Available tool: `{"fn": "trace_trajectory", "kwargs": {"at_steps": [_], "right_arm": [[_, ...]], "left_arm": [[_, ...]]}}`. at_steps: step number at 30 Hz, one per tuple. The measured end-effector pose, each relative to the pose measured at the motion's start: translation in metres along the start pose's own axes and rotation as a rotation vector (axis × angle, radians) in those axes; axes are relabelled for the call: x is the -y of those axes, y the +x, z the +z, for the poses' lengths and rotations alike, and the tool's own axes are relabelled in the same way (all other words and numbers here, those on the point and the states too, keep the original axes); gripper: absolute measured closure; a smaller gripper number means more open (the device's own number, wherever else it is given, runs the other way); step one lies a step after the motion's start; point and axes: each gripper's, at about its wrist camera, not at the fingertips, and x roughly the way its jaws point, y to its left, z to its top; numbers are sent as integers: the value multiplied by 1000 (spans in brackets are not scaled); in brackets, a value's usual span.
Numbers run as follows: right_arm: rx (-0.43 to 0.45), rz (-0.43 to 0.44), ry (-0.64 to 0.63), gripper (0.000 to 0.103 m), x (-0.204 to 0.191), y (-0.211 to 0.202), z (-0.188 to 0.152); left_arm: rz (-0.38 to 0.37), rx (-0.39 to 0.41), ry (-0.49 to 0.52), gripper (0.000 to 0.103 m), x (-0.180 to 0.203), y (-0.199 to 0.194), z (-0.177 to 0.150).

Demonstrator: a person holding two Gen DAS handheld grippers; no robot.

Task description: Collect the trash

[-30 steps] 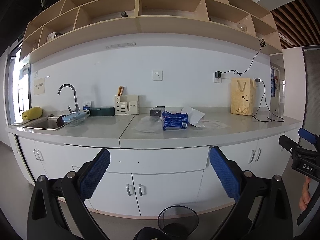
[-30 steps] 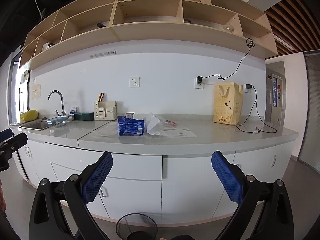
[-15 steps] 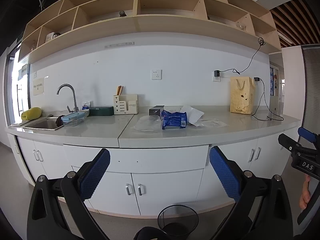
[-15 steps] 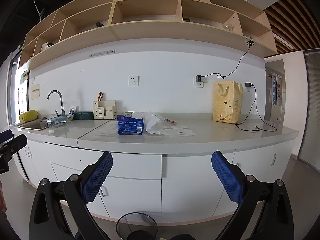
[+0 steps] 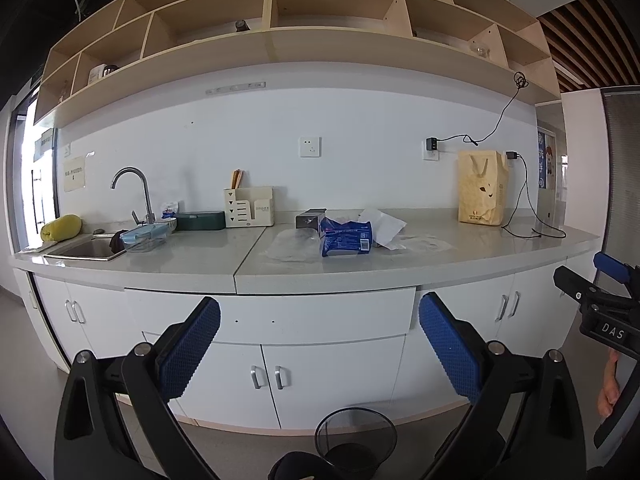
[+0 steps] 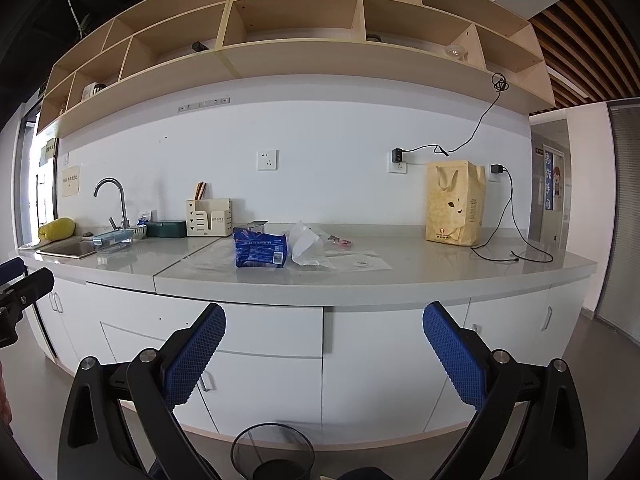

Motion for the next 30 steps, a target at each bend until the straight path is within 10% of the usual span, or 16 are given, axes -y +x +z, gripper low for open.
{"fn": "trace_trajectory", "kwargs": {"at_steps": [30], "right_arm": [[7, -14, -39, 3, -15, 19, 2]], "left_arm": [[-32, -14, -7, 4, 1, 20, 10]]}}
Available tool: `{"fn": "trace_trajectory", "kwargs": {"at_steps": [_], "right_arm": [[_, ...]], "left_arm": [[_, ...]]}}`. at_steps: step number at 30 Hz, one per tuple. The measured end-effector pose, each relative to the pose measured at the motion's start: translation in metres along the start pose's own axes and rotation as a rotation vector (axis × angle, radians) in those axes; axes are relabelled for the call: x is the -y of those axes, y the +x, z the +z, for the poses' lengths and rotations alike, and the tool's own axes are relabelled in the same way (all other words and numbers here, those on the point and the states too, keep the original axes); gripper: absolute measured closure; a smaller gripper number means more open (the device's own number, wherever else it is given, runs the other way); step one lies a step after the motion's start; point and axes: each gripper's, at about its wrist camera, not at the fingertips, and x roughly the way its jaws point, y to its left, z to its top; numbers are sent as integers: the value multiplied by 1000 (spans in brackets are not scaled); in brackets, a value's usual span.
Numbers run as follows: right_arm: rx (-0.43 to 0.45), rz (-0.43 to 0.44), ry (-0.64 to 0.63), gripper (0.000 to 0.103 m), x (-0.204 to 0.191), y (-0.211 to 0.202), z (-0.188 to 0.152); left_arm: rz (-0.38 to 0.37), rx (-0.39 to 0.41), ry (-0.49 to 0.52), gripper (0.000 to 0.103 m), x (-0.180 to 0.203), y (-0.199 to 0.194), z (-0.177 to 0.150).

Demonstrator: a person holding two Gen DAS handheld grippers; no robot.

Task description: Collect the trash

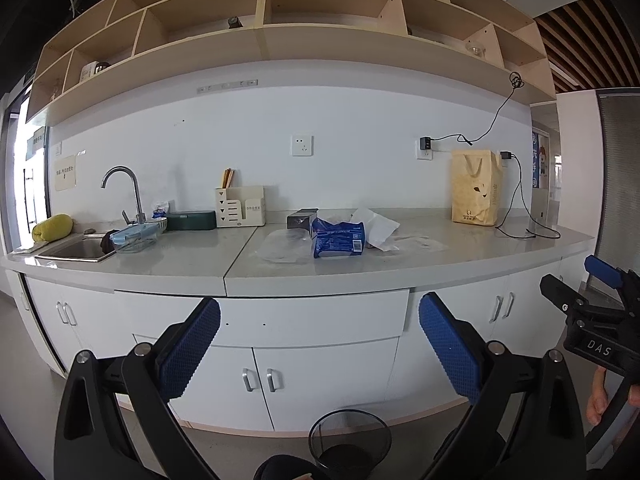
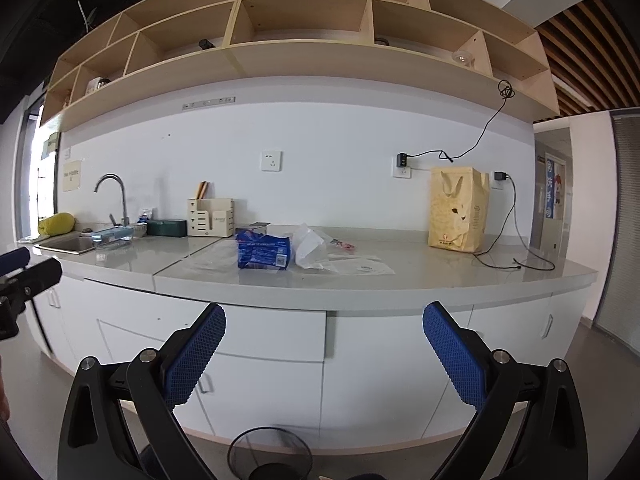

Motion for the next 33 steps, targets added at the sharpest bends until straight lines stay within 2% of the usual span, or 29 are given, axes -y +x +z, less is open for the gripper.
{"fn": "trace_trajectory", "kwargs": {"at_steps": [4, 9, 12, 14, 17, 24, 33], "right_arm": [[-64, 10, -32, 3, -7, 39, 8], [-93, 17, -47, 3, -14, 97, 19], [-124, 44, -39, 3, -15, 144, 26], [-134, 71, -36, 3, -15, 179, 31], [-143, 62, -44, 3, -16, 225, 33], [-190, 100, -30, 3, -15, 320, 33], [-205, 138, -25, 3, -14, 410, 34]], "left_arm": [[-9, -51, -10, 4, -7, 41, 10], [-26, -108, -45, 4, -23, 108, 18], [-75, -145, -80, 4, -36, 155, 22], [-80, -159, -90, 4, -44, 188, 23], [-106, -154, -94, 4, -50, 231, 27], [-138, -201, -68, 4, -50, 321, 33], [-213, -258, -69, 4, -44, 425, 40]]}}
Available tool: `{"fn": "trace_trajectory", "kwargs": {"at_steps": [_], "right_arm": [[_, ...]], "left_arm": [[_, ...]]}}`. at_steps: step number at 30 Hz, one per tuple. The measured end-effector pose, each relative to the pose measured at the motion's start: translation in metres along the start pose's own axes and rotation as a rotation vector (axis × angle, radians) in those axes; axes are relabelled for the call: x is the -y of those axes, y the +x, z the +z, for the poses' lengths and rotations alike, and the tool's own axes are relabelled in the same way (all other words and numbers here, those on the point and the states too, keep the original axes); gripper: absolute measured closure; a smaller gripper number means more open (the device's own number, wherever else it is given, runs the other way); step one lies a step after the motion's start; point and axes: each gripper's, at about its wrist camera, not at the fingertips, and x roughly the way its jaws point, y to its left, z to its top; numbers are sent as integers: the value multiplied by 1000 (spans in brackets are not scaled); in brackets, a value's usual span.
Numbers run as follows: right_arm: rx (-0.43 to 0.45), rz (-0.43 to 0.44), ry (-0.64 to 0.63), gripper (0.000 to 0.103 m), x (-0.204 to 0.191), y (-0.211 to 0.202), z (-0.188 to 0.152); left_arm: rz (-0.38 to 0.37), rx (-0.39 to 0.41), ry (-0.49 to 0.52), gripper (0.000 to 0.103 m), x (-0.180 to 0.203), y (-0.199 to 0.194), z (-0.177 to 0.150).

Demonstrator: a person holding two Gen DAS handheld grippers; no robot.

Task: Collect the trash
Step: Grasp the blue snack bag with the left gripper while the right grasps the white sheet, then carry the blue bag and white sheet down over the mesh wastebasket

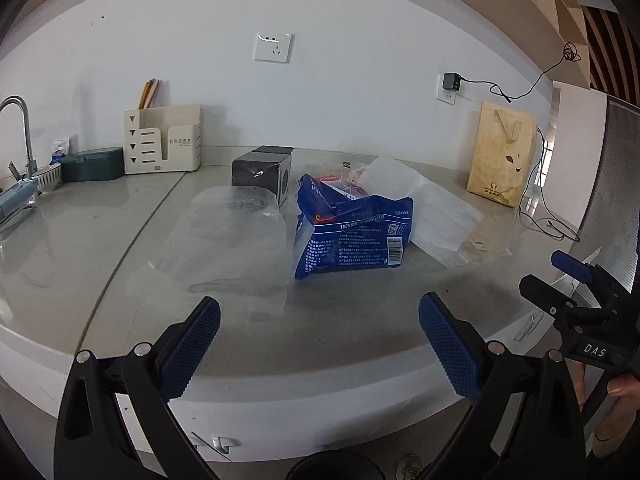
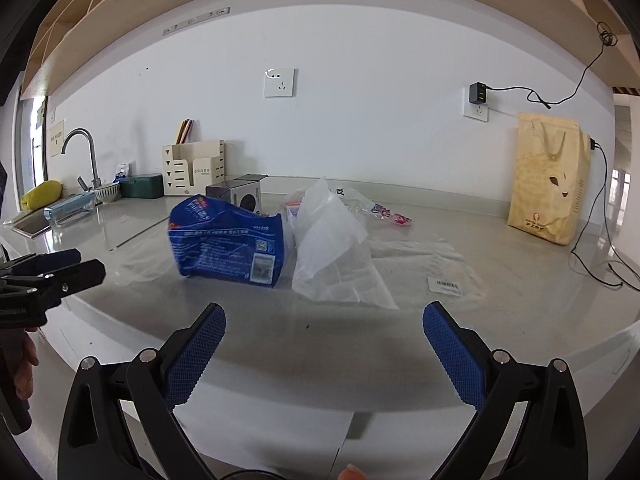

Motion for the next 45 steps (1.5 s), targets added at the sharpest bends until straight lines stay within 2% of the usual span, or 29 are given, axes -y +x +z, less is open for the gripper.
{"fn": "trace_trajectory", "kwargs": {"at_steps": [13, 17, 22, 24, 25, 28, 29, 30, 31, 32, 33, 34, 35, 36, 38, 45], "right_arm": [[-39, 61, -17, 3, 13, 85, 20], [-69, 132, 23, 3, 20, 105, 28], [-86, 96, -12, 3, 21, 118, 38], [-96, 110, 6, 3, 24, 121, 41], [-89, 129, 15, 3, 26, 122, 42], [-127, 113, -2, 3, 25, 131, 42], [-130, 111, -1, 4, 25, 133, 42], [-138, 112, 7, 8, 27, 135, 42], [-146, 116, 16, 25, 27, 138, 42], [-168, 122, 29, 37, 29, 141, 41], [-194, 130, 34, 59, 30, 145, 40], [-222, 157, 38, 79, 30, 149, 38], [-238, 205, 33, 90, 29, 152, 37], [-236, 215, 45, 97, 31, 152, 35], [-230, 243, 48, 97, 30, 150, 34], [-182, 221, 15, 97, 25, 133, 40]], "left_arm": [[-50, -76, 28, 4, 4, 95, 31], [-82, -118, -4, 4, -1, 116, 41], [-74, -134, 9, 4, 1, 130, 48], [-60, -130, 9, 5, 2, 133, 49], [-59, -127, 7, 6, 1, 134, 50], [-74, -133, -14, 21, -2, 137, 50], [-78, -142, -14, 39, -2, 140, 50], [-75, -156, -6, 64, -2, 142, 50], [-76, -170, 7, 76, 0, 144, 50], [-75, -169, 11, 87, 1, 144, 50], [-75, -157, 15, 93, 1, 143, 50], [-88, -149, 17, 94, 1, 141, 49], [-100, -143, 13, 96, 0, 138, 50], [-112, -135, 15, 97, 0, 136, 50], [-122, -121, 20, 97, 0, 132, 52], [-116, -84, 28, 97, 1, 112, 58]]}}
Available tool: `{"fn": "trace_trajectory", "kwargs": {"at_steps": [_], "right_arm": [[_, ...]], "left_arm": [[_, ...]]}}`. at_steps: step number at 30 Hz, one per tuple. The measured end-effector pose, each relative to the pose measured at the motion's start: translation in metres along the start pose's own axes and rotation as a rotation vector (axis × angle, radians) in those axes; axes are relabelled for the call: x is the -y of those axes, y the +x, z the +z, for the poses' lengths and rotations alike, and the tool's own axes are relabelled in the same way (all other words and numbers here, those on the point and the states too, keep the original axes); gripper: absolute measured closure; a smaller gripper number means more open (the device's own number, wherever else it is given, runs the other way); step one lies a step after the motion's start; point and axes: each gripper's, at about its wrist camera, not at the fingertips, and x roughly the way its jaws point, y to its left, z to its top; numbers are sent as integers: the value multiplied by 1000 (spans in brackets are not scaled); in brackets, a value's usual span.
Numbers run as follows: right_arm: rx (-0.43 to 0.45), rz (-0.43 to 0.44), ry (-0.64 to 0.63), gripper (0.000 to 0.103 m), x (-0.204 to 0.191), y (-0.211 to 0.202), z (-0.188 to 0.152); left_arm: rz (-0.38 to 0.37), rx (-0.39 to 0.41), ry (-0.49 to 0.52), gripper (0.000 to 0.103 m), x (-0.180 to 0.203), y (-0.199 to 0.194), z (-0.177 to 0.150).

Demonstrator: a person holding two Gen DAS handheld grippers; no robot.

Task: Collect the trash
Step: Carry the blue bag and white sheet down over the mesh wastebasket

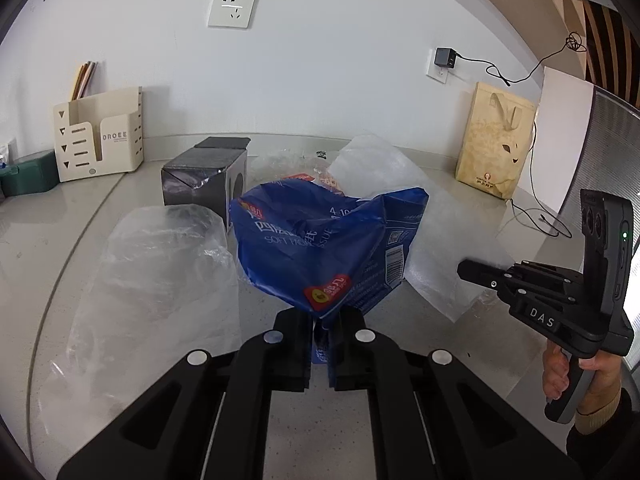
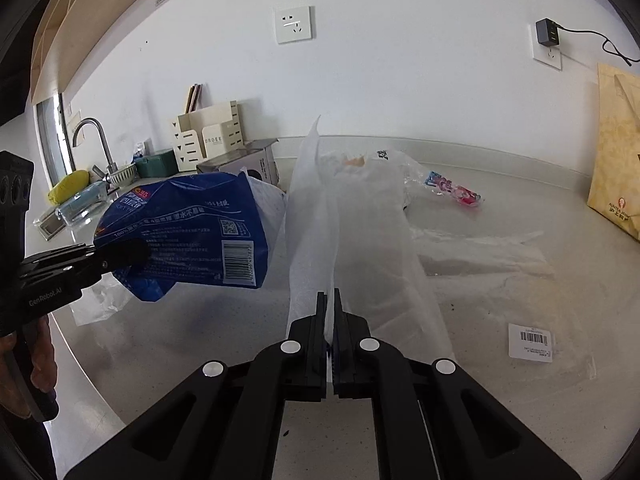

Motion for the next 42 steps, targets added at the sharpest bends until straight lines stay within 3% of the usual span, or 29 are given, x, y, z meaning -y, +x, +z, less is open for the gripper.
{"fn": "trace_trajectory", "kwargs": {"at_steps": [11, 20, 30, 38, 42], "right_arm": [[66, -26, -15, 97, -20, -50, -5], [119, -39, -65, 97, -54, -119, -48], [84, 11, -119, 97, -100, -180, -129], [1, 37, -141, 97, -131, -193, -193], [-68, 75, -103, 97, -136, -186, -224]], "left_arm": [[-12, 43, -11, 97, 8, -57, -18], [3, 66, -27, 97, 25, -124, -66], [15, -7, -75, 97, 47, -182, -153], [33, -108, -79, 97, 58, -202, -209], [35, -179, -91, 97, 55, -192, -238]]}}
